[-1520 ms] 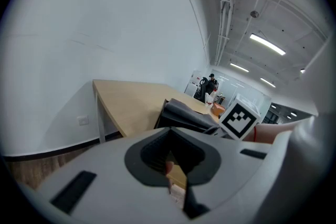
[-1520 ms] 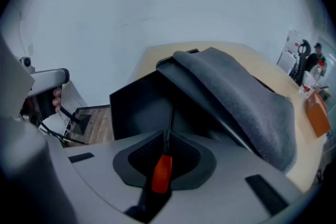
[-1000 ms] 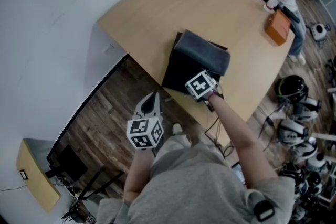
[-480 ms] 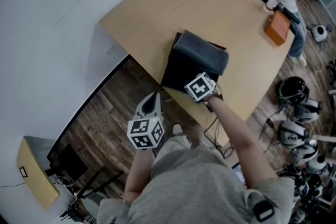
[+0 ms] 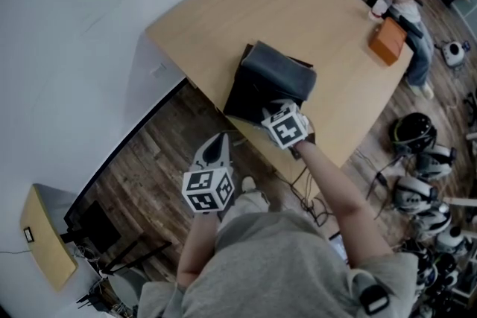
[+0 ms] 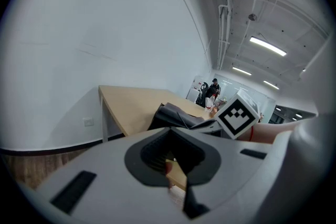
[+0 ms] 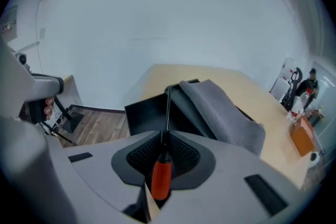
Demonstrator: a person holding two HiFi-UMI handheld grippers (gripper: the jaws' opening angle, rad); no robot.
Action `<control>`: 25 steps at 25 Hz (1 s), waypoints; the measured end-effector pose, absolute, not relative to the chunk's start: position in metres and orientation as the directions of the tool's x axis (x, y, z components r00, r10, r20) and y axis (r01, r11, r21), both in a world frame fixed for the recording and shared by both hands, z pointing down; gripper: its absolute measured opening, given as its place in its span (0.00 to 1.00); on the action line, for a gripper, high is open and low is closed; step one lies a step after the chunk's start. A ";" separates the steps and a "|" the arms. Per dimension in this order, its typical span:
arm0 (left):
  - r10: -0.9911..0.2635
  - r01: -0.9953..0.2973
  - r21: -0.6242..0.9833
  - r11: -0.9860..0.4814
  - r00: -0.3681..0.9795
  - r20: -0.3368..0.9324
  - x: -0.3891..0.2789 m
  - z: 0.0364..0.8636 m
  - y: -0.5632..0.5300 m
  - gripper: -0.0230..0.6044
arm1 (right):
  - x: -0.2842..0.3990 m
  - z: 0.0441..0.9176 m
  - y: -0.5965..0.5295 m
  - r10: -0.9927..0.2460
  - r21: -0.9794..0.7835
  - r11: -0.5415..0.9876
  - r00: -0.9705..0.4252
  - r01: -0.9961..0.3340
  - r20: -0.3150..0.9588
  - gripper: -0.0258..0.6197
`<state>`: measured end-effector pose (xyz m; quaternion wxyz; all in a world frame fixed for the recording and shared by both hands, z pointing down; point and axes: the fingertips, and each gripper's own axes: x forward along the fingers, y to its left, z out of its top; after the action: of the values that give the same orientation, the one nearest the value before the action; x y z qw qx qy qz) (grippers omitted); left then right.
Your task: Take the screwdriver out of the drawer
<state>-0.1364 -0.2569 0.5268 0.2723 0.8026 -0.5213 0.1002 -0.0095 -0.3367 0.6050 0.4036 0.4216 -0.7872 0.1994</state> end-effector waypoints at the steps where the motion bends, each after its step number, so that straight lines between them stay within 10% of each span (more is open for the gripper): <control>1: -0.784 -0.892 0.331 -0.308 0.435 0.442 -0.135 0.525 -0.253 0.04 | -0.010 0.597 -0.335 -0.523 0.026 0.561 -0.330 -0.827 0.786 0.12; 25: -0.838 -0.902 0.322 -0.287 0.399 0.372 -0.069 0.498 -0.122 0.04 | 0.052 0.488 -0.175 -0.775 -0.039 0.492 -0.458 -0.870 0.434 0.12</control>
<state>-0.0694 -0.1221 0.4979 0.2457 0.7994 -0.5444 0.0655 0.0523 -0.1747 0.4876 0.1829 0.4872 -0.8441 0.1289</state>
